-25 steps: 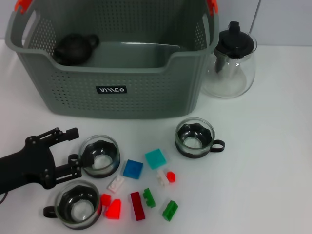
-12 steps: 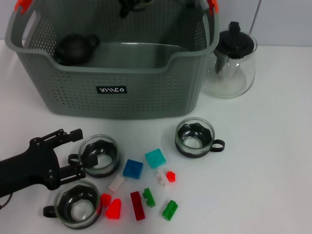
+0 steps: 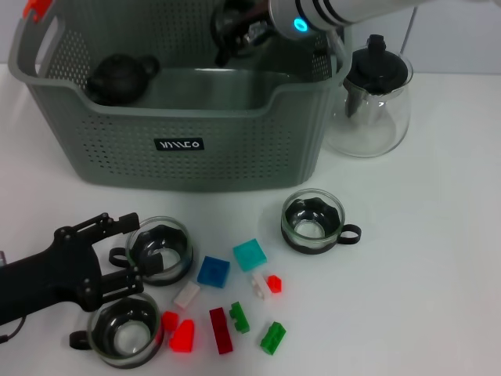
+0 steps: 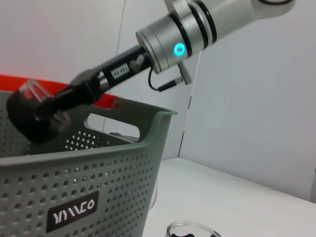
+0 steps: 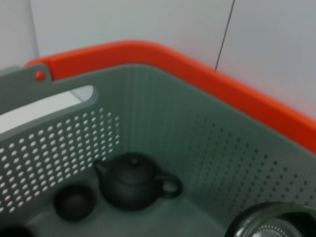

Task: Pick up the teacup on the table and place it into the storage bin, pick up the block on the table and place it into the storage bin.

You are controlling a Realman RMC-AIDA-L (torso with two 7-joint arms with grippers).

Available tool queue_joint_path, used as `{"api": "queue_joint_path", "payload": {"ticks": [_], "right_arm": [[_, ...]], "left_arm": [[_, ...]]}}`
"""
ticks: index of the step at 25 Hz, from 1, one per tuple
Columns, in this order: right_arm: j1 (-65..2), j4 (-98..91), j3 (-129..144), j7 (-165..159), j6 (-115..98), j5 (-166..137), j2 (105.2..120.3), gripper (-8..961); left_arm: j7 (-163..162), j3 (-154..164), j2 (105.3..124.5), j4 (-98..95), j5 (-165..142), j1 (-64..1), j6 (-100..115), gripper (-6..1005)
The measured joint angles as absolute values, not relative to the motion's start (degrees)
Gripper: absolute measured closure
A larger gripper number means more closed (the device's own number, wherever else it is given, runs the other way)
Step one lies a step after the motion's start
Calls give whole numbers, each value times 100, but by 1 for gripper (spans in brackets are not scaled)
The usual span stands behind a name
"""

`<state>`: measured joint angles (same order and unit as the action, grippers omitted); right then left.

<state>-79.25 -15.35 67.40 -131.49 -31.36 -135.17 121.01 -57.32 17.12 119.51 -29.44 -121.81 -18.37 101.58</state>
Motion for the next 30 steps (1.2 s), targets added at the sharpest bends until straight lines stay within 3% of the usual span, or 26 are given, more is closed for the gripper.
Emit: {"api": "queue_joint_path", "payload": {"ticks": [30], "right_arm": [[-7804, -1612, 6739, -13695, -3899, -13982, 12041, 850]], "left_arm": [[-5740, 1705, 11977, -2935, -12182, -1854, 10213, 219]]}}
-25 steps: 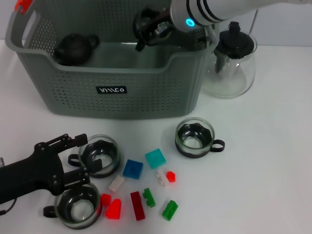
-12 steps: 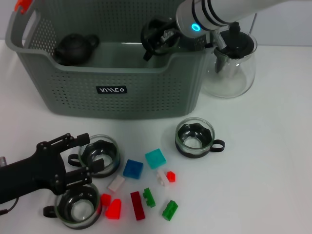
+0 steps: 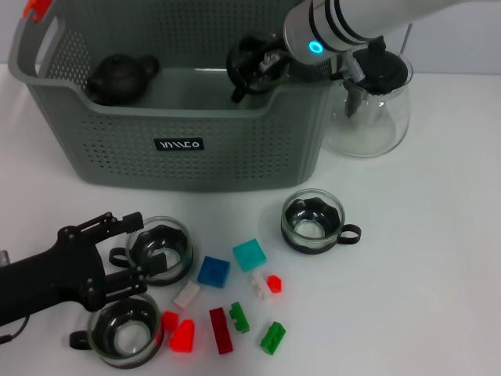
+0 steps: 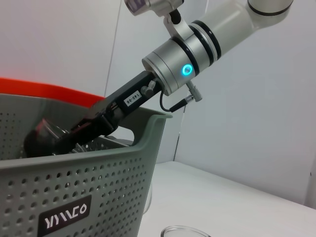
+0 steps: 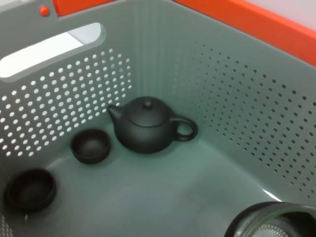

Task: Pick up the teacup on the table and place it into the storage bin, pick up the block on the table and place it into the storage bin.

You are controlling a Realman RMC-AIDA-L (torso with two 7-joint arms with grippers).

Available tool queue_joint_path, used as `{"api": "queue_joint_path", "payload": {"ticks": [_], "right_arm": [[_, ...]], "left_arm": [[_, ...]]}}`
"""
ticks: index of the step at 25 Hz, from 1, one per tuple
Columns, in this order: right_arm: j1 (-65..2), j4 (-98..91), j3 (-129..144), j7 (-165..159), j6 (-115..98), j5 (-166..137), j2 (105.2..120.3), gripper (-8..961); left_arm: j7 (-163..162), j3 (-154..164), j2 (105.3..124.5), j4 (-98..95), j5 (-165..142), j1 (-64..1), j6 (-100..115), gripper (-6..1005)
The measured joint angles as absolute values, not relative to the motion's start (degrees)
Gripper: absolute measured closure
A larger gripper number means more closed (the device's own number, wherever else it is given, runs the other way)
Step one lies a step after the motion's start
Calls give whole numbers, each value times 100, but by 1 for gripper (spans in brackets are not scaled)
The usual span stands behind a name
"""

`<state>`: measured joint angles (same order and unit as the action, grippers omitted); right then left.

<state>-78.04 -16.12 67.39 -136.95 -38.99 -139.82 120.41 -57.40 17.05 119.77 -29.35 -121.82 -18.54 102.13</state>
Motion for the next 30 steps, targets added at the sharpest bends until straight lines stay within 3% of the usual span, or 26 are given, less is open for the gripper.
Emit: {"api": "queue_joint_path", "payload": {"ticks": [8, 13, 18, 21, 22, 23, 25, 30], "right_arm": [[-7762, -1603, 6747, -13963, -3887, -13993, 12034, 836], [-7601, -1880, 6746, -13971, -3866, -13969, 12039, 648], [-6735, -3778, 6691, -13783, -4091, -13095, 12032, 508], [-5911, -5101, 6667, -12823, -4609, -11358, 11998, 424], [-5348, -5682, 6653, -11935, -5086, -10105, 11981, 396], [-5348, -5682, 6653, -11935, -5086, -10105, 11981, 390], [-4698, -6164, 6568, -11086, -6129, -8801, 11882, 377], [-4166, -6566, 6437, -10979, -7719, -8585, 11760, 372]], "left_arm": [[-5746, 1709, 11971, -2935, -12167, -1855, 10224, 219], [-5748, 1720, 11977, -2935, -12177, -1836, 10229, 219], [-5748, 1722, 11979, -2936, -12180, -1826, 10233, 219], [-5748, 1723, 11982, -2936, -12181, -1820, 10239, 219], [-5748, 1724, 11985, -2935, -12182, -1820, 10239, 219], [-5748, 1722, 11985, -2936, -12181, -1819, 10239, 219], [-5748, 1722, 11986, -2936, -12180, -1820, 10240, 219], [-5748, 1719, 11976, -2936, -12181, -1858, 10215, 219]]}}
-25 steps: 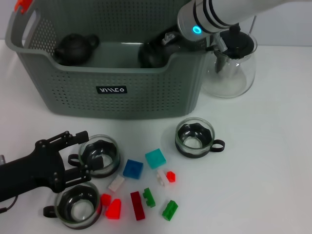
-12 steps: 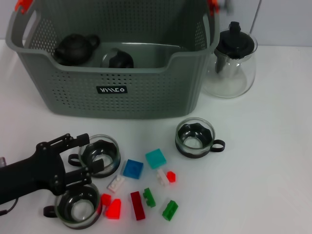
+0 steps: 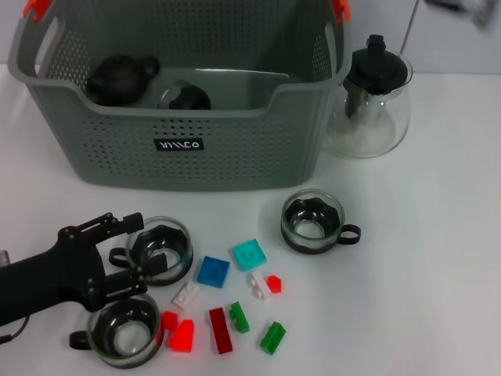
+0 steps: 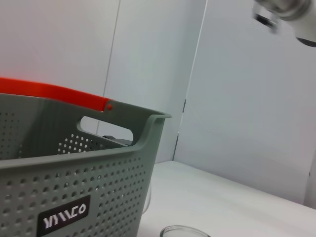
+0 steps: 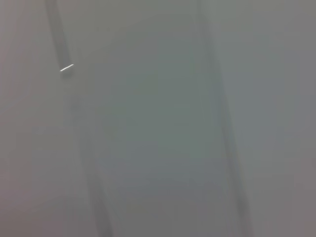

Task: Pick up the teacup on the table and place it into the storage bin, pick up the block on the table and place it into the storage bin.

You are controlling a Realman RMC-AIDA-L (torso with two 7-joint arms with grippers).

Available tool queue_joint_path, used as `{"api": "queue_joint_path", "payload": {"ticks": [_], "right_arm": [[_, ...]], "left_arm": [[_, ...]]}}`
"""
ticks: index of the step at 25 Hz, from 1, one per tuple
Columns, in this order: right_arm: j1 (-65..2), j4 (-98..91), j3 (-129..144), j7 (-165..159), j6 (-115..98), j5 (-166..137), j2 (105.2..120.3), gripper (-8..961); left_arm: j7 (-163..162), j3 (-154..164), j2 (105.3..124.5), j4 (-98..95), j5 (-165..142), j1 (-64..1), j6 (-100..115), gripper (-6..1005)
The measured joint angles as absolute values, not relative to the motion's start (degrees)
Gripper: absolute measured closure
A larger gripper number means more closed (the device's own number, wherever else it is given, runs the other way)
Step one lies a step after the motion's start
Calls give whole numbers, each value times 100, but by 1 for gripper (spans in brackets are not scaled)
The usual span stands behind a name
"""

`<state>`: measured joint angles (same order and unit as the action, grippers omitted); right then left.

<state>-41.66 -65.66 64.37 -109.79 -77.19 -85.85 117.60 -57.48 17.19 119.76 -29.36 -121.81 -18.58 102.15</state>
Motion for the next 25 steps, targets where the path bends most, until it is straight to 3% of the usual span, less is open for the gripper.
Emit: {"api": "queue_joint_path", "payload": {"ticks": [5, 9, 17, 25], "right_arm": [[-3519, -7713, 6480, -11151, -9257, -9792, 11843, 374], [-3490, -8601, 6589, -11597, -10297, -11304, 11911, 375], [-4399, -8707, 7434, -12742, -11036, -13861, 12022, 383], [-5179, -7310, 8093, -13069, -10330, -14235, 12036, 419]], "left_arm": [[-5748, 1706, 11952, -2936, -12182, -1864, 10175, 219], [-5748, 1691, 11944, -2942, -12171, -1863, 10166, 219], [-5748, 1688, 11943, -2961, -12136, -1864, 10145, 219], [-5748, 1687, 11936, -2946, -12146, -1866, 10009, 219]]}}
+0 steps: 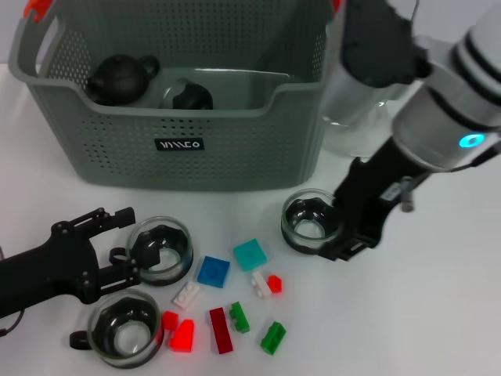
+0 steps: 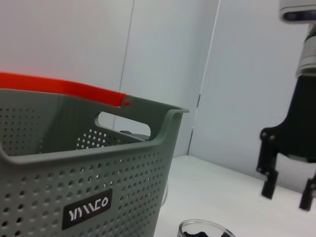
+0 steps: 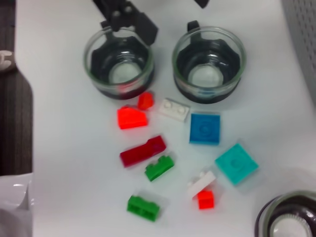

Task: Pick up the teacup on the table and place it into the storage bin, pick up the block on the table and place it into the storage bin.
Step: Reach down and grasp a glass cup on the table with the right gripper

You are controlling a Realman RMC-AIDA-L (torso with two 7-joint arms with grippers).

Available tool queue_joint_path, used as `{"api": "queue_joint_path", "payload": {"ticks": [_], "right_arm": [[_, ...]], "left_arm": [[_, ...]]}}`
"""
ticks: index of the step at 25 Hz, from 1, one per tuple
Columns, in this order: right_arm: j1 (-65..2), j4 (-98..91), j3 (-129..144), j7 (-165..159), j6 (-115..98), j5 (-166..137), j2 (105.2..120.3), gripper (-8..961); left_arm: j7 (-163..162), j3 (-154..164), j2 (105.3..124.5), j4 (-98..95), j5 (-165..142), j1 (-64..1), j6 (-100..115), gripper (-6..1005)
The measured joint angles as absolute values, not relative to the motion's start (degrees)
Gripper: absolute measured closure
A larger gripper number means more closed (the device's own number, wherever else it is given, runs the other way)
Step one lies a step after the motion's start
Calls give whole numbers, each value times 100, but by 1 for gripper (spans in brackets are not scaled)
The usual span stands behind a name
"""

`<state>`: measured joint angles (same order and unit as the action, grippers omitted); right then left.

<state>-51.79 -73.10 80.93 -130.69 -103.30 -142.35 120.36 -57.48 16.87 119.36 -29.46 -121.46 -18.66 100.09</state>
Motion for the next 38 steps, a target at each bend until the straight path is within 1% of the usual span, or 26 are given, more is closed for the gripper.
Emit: {"api": "queue_joint_path", "payload": {"ticks": [2, 8, 22, 27, 32, 38], "right_arm": [[-5284, -6963, 8194, -13077, -10031, -14263, 12036, 467], [-5417, -6187, 8467, -13082, -9332, -14531, 12049, 460], [-5230, -5580, 8959, -13096, -8283, -14568, 12055, 459], [-5227, -5511, 9200, -13108, -8349, -14528, 12076, 460], [-5247, -5590, 9209, -13123, -8708, -14411, 12061, 460], [-5279, -5343, 9310, -13106, -8198, -14398, 12077, 468]], "left_arm": [[-5748, 1683, 11936, -2945, -12135, -1858, 10003, 219], [-5748, 1678, 11935, -2944, -12130, -1873, 10001, 219], [-5748, 1679, 11935, -2944, -12128, -1892, 9992, 219], [-5748, 1679, 11935, -2944, -12129, -1900, 9992, 219], [-5748, 1679, 11935, -2944, -12129, -1899, 9993, 219], [-5748, 1679, 11947, -2944, -12129, -1898, 9993, 219]]}}
